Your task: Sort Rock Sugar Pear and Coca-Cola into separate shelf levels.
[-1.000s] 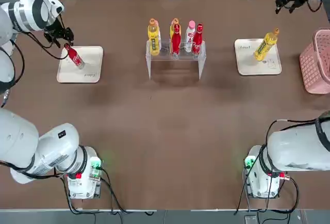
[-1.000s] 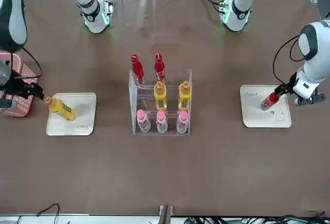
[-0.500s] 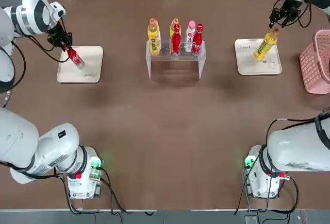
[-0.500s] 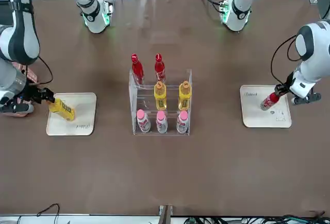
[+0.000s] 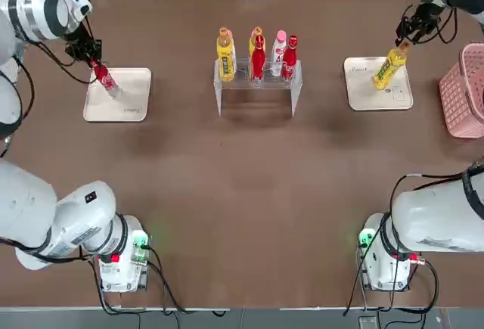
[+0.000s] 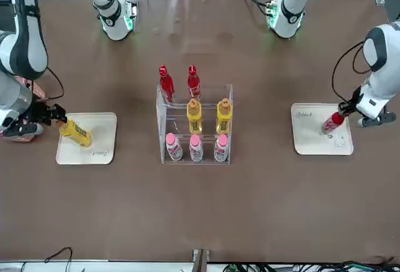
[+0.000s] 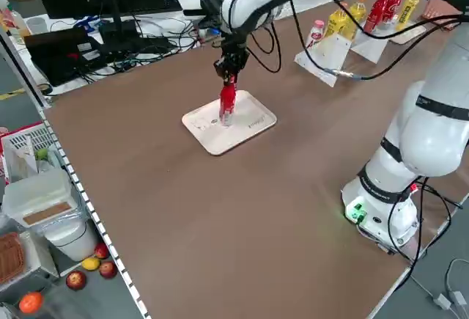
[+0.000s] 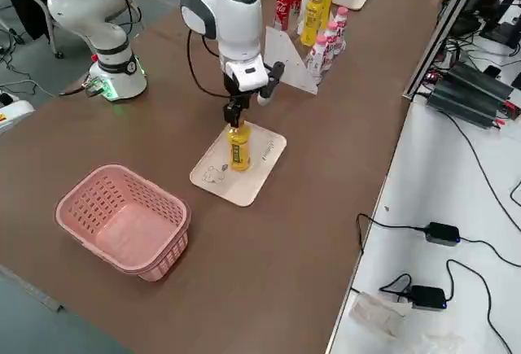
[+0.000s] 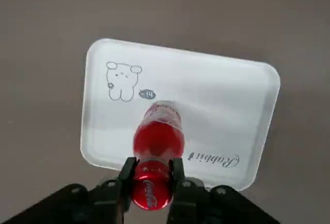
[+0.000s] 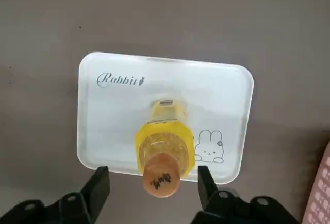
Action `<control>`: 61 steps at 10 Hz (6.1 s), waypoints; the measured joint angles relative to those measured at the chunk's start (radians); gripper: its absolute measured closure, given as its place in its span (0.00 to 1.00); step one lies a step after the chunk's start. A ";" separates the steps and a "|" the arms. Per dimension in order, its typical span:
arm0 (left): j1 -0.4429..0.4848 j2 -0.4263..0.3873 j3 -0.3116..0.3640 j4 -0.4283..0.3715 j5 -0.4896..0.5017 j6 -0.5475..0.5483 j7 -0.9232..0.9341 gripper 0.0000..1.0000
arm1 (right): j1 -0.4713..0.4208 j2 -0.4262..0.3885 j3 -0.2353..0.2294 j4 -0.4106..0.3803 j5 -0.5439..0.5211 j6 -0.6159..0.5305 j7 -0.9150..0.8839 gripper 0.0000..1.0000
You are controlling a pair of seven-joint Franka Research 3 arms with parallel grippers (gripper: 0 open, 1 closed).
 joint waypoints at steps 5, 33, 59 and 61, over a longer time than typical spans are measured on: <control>-0.014 -0.062 -0.351 0.465 -0.020 -0.628 -0.482 0.67 | -0.012 0.030 -0.003 -0.004 0.021 0.024 -0.004 0.27; -0.583 0.411 -0.591 0.716 0.237 -0.479 -1.531 0.67 | 0.482 0.118 0.047 0.796 0.045 -0.606 0.514 0.66; -0.350 0.017 0.048 0.674 -0.039 -0.720 -0.412 0.00 | 0.606 0.288 0.188 0.671 0.087 -0.402 0.833 0.66; -0.493 -0.075 0.203 0.574 -0.068 -0.718 -0.291 0.00 | 0.606 0.288 0.187 0.651 0.087 -0.406 0.833 0.66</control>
